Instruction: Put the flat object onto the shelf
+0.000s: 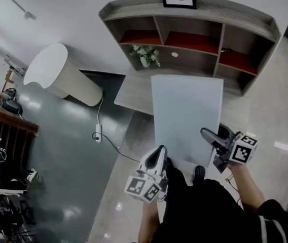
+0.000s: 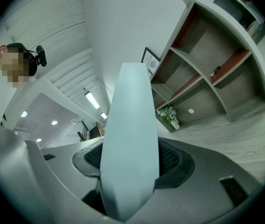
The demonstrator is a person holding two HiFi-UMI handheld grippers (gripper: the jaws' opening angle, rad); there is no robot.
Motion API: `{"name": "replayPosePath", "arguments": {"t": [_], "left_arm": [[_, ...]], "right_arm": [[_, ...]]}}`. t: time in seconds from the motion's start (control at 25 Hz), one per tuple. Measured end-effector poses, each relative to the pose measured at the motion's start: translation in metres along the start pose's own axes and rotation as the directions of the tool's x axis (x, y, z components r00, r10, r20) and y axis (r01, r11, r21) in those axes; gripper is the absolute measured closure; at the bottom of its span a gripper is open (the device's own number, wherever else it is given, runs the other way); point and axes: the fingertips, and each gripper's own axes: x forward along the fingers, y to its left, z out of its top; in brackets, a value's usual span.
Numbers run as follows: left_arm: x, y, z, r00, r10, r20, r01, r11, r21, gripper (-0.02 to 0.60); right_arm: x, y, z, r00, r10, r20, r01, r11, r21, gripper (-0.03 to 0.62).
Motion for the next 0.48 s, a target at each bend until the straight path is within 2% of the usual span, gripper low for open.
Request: {"name": "replayPosePath", "arguments": {"t": [0.48], "left_arm": [[0.012,0.109,0.066,0.996,-0.082,0.033,0.082,0.996,0.019,0.568]], "right_arm": [[0.113,0.021,0.035,0.997,-0.029,0.070,0.034,0.997,-0.072,0.316]]}}
